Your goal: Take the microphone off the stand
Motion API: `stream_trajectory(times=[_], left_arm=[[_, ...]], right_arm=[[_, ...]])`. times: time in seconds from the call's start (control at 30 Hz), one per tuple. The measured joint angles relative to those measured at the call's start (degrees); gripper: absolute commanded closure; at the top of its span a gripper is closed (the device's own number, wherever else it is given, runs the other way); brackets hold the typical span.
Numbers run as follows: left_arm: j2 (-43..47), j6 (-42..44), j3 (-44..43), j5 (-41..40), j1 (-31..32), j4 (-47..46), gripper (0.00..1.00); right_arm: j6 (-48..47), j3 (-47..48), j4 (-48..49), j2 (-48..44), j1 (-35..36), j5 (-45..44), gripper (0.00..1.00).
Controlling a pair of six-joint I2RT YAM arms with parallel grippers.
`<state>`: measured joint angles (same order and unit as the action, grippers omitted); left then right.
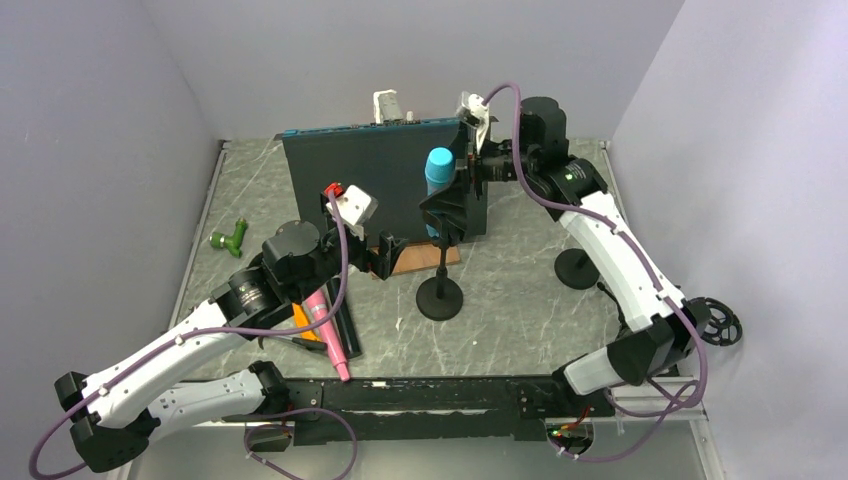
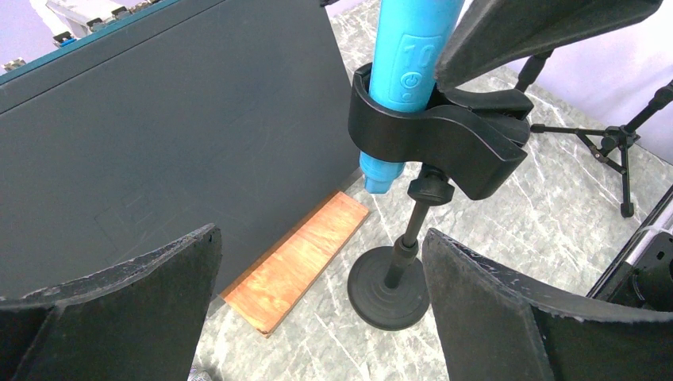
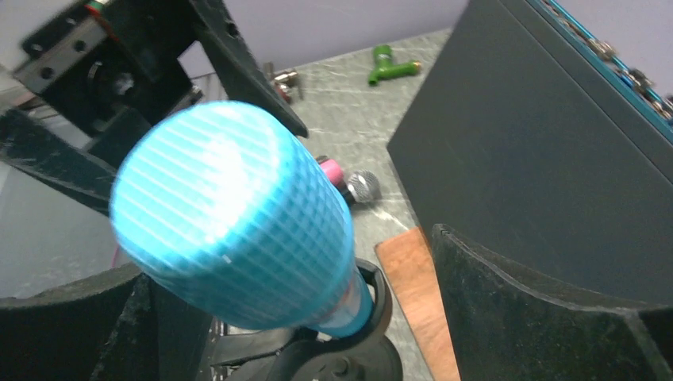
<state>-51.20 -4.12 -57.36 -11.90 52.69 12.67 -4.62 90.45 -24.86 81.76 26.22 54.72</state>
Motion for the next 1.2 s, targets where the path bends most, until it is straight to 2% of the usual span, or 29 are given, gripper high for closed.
stream_trajectory(times=[0.17,0.27,0.43,0.53,0.63,0.77,0.9,1.07,1.2], left_arm=[[0.0,0.0,0.0,0.0,0.0,0.0,0.01],[0.0,0.0,0.0,0.0,0.0,0.0,0.01],[0.0,0.0,0.0,0.1,0.0,0.0,0.01],[0.0,0.0,0.0,0.5,0.0,0.0,0.01],[0.0,0.0,0.0,1.1,0.0,0.0,0.01],[0.0,0.2,0.0,3.1,0.0,-0.5,0.01],[0.2,0.5,0.0,5.3,0.0,-1.4,0.01],[1.9,0.5,1.4,7.6,0.0,-3.0,0.01],[4.0,0.5,3.0,8.7,0.0,-4.6,0.01]], right_arm=[[-3.1,5.4,-2.5,3.8,-0.4,7.6,0.33],[-4.4,5.7,-3.8,4.3,-0.6,10.1,0.43],[-5.5,5.1,-3.2,4.3,-0.7,11.1,0.82],[-3.9,2.9,-0.2,3.2,-0.8,10.6,1.0],[-1.3,-1.3,4.2,0.0,-0.8,7.4,1.0],[3.2,-8.7,10.3,-6.5,0.0,-1.3,1.0],[5.7,-12.2,11.2,-11.4,6.3,-20.2,1.0],[8.7,-12.4,12.2,-11.6,17.8,-46.6,1.0],[13.2,-12.5,12.3,-11.3,22.0,-64.4,1.0]])
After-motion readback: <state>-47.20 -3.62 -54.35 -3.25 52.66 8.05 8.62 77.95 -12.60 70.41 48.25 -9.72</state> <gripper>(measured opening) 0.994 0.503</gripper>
